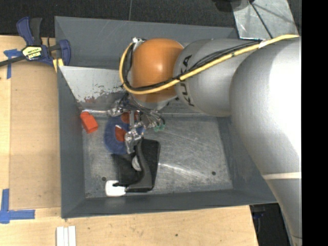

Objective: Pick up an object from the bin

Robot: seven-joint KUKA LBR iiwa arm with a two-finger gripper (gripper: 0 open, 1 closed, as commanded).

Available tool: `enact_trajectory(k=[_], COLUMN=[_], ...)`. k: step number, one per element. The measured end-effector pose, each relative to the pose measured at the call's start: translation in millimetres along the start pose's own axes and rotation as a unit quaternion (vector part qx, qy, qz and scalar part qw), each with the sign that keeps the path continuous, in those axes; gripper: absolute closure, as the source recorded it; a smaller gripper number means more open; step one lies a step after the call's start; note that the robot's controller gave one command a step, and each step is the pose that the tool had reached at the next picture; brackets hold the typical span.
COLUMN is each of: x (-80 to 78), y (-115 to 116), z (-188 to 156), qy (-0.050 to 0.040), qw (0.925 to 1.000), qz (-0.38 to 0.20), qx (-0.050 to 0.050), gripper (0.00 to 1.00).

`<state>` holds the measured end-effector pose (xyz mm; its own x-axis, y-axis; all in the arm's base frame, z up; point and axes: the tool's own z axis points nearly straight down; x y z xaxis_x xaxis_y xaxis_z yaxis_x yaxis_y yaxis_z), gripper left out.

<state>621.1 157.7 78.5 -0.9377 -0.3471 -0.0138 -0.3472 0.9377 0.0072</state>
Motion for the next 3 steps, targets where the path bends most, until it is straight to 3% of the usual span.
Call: enact_trajectory(k=[1, 2, 3], x=[41.1, 109.6, 61.2], y=[17, 40, 72], z=[-27, -35, 6], qy=[-0.0032, 0.0039, 0.0139], qw=[0.9997, 0.9356, 0.7986], qz=[-0.026, -0.353, -0.602], qx=[0.003, 0.0, -0.004], gripper=[0.0, 0.0, 0.0])
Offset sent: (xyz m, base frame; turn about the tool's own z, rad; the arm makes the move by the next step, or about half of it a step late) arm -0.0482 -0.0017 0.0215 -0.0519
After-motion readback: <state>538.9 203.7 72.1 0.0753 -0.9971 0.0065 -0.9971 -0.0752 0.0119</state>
